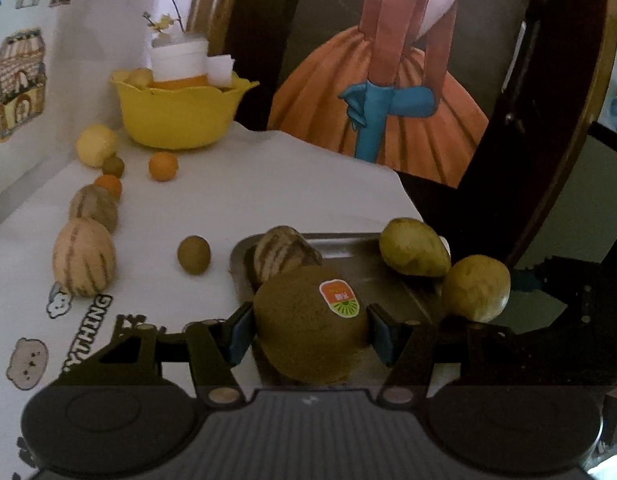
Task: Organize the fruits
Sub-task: 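Carry the kiwi in the left tool while the right tool carries the pear to the tray, then open the left tool to set the kiwi on the tray while the right tool releases the pear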
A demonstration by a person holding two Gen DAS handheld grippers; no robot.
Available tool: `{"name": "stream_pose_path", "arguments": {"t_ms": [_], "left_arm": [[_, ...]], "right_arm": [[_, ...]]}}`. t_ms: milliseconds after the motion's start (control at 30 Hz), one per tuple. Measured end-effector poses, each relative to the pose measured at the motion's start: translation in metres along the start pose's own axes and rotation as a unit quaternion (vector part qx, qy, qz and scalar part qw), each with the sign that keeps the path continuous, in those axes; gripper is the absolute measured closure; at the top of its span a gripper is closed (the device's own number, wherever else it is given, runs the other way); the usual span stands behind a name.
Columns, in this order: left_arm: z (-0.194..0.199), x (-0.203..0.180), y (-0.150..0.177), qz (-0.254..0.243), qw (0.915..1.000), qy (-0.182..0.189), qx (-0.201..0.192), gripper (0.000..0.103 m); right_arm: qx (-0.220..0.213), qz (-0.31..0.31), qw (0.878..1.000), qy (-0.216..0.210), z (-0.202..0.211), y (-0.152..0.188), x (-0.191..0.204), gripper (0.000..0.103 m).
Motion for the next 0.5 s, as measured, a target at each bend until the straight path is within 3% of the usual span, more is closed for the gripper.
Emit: {"name": "stream_pose_path", "arguments": {"t_ms": [500], "left_arm": [[-0.013, -0.003, 0.001, -0.015, 0.9999, -0.003, -0.002, 0.039]], "right_arm": [[0.0, 0.021, 1.0, 0.017, -0.016, 0.004, -0.002, 0.029]]}}
Point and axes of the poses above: each gripper's, at about its wrist camera, not at the fingertips, and z roughly against the way its jaws point, x to its left, y to its underside, the point moved 9 cm from there along -z, roughly the way its jaws point
